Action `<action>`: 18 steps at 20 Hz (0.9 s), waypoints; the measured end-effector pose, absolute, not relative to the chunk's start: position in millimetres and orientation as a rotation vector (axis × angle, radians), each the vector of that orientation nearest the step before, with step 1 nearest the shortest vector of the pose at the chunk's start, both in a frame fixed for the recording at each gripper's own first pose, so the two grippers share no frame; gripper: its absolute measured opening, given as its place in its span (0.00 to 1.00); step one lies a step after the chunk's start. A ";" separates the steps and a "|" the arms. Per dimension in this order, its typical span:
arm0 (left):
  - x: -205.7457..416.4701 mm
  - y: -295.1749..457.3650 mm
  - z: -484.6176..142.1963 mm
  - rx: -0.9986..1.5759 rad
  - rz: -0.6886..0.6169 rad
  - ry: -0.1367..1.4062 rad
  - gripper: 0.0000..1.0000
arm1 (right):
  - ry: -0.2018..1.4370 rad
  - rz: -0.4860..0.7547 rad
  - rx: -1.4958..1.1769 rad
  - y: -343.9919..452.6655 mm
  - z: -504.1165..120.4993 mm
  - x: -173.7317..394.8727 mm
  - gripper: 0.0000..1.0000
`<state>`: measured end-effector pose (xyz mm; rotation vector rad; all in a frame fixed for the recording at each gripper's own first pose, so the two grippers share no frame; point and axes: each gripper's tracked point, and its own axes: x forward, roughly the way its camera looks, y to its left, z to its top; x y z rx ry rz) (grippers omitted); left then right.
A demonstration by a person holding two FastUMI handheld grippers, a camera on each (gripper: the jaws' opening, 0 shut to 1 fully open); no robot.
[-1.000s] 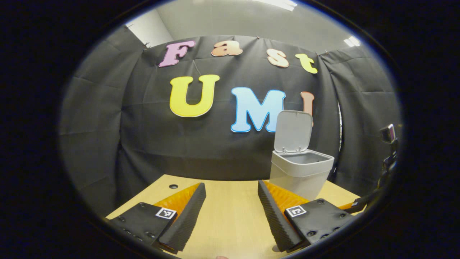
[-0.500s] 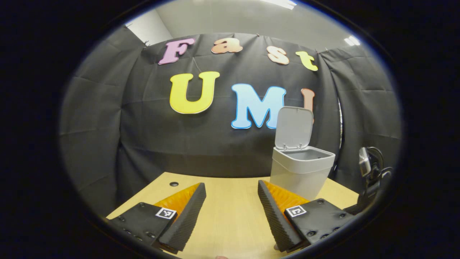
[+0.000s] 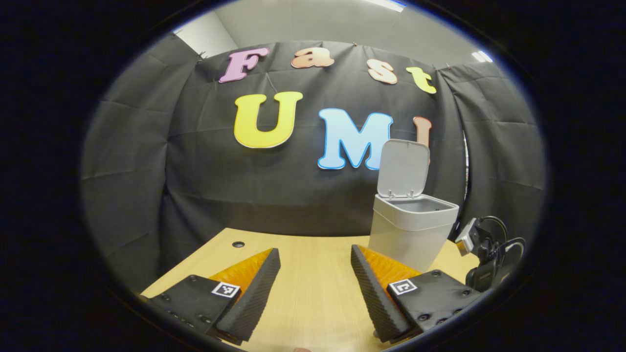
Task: Press the lid of the desktop garbage bin to open it, pick up the crumpled paper on the desktop and throw it into the bin, then pick up the pop can on the desktop and drop it into the bin, and finally close the garbage bin lid.
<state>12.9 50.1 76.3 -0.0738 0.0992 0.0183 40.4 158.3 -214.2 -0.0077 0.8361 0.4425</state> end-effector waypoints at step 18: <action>9.9 46.2 77.6 -0.075 0.020 0.108 0.95 | 0.785 0.380 0.088 137.7 -198.6 47.2 0.84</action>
